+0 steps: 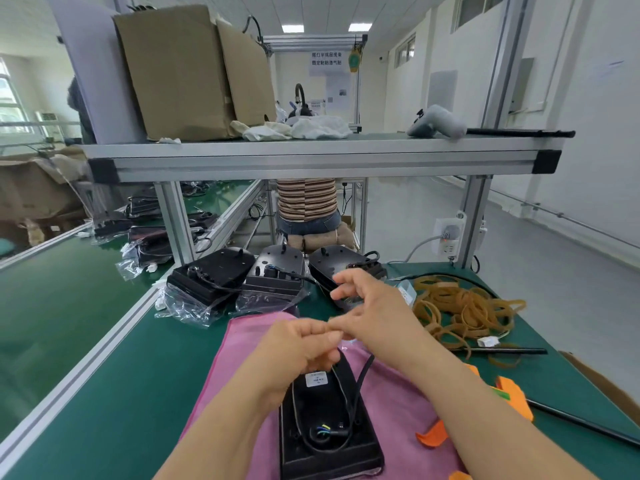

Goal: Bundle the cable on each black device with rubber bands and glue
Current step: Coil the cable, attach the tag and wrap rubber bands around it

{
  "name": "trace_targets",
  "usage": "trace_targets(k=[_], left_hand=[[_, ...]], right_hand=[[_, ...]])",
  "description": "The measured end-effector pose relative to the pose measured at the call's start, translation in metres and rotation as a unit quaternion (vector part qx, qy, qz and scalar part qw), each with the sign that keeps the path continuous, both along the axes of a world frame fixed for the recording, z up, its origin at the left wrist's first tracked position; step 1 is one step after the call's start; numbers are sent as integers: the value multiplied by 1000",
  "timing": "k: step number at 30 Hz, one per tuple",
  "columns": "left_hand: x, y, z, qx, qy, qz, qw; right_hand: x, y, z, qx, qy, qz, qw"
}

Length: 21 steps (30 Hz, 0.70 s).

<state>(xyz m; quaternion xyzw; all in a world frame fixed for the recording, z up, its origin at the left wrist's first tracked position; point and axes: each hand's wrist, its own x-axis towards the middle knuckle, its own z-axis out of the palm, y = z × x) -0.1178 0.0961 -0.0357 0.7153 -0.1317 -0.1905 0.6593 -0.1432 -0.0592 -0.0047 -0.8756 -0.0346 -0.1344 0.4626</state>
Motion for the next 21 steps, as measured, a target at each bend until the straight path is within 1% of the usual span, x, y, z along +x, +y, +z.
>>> trace_targets(k=[2,3,4,5,6,7,8,9,12,13,14,16,18,20,21], left_hand=[[2,9,-4,-26,69,10,997],[4,14,-5,-47,98,34,993],[8,21,-6,-76,122,64,988],[13,28,-6,-116,143,97,978],[18,37,-6,-157,154,126,967],[23,44,-6,-184,156,149,959],[26,51,-7,-184,150,166,957],[28,55,-11,-158,140,180,961],[30,59,-30,-25,133,202,970],[29,60,-36,8,145,197,970],[27,59,-41,29,158,190,969],[26,59,-46,50,167,183,967],[26,58,-45,58,162,179,969],[25,57,-44,55,156,168,972],[25,58,-45,45,157,159,974]], right_hand=[[-1,-7,-3,-108,-3,-21,994],[0,-14,-5,-153,28,-26,988],[0,-21,-8,-185,83,-24,979],[0,-28,-14,-193,162,-10,968],[-2,-32,-21,-180,245,8,953],[-2,-34,-28,-160,306,19,938],[-2,-34,-37,-139,340,23,930],[-1,-33,-45,-109,352,16,929],[5,-24,-65,23,329,-25,944],[7,-21,-70,51,314,-36,947],[9,-18,-74,54,301,-43,951],[11,-10,-78,53,289,-51,954],[15,-5,-81,126,296,-58,945],[17,-3,-80,220,310,-50,924],[16,-2,-78,251,319,-40,913]])
